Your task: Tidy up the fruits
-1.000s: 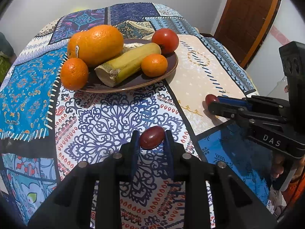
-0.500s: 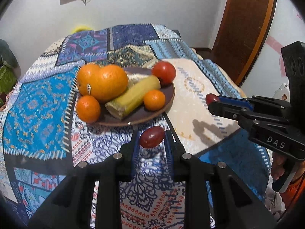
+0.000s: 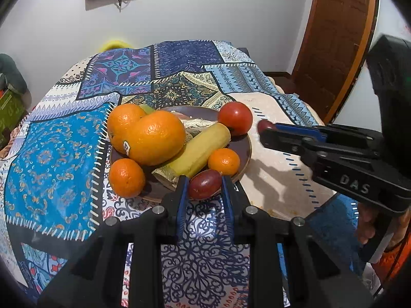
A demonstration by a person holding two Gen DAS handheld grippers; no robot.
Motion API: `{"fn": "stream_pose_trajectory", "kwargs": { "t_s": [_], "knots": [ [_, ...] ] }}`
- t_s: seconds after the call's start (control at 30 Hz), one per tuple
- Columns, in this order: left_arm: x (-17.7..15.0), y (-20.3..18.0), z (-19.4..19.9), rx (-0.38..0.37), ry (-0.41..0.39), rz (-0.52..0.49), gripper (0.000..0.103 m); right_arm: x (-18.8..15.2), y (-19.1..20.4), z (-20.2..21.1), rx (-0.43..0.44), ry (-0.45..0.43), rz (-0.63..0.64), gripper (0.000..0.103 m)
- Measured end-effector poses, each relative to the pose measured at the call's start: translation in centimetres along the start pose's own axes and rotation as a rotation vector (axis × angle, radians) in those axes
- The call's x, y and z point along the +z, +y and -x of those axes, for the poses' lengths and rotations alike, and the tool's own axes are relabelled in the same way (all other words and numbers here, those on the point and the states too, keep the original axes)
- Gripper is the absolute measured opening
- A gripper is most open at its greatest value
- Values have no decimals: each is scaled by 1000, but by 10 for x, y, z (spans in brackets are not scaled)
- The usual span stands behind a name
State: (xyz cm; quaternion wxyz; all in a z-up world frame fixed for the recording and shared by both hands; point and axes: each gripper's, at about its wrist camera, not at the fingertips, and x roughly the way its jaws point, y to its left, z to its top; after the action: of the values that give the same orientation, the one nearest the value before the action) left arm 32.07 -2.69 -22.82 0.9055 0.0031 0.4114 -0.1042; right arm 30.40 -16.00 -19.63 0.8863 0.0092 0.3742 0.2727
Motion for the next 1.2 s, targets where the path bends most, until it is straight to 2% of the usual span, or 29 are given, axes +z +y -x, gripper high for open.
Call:
{"fn": "stream_pose_trajectory", "kwargs": {
  "t_s": [0.17, 0.53, 0.67, 0.8, 0.97, 1.2],
  "knots": [
    [-1, 3, -8, 5, 3, 11, 26, 1, 0, -21, 19, 39, 5, 18],
    [-4, 3, -18, 3, 22, 25, 26, 0, -6, -36, 39, 66, -24, 18],
    [-6, 5, -20, -8, 33, 36, 27, 1, -10, -34, 35, 64, -39, 35],
    [-5, 5, -15, -8, 26, 41, 28, 1, -12, -28, 35, 54, -43, 36],
    [-4, 5, 9, -5, -14, 44, 28, 2, 0, -6, -7, 10, 6, 36],
    [5, 4, 96, 28, -191, 60, 28, 10, 30, 58, -61, -117, 71, 36]
  ]
}}
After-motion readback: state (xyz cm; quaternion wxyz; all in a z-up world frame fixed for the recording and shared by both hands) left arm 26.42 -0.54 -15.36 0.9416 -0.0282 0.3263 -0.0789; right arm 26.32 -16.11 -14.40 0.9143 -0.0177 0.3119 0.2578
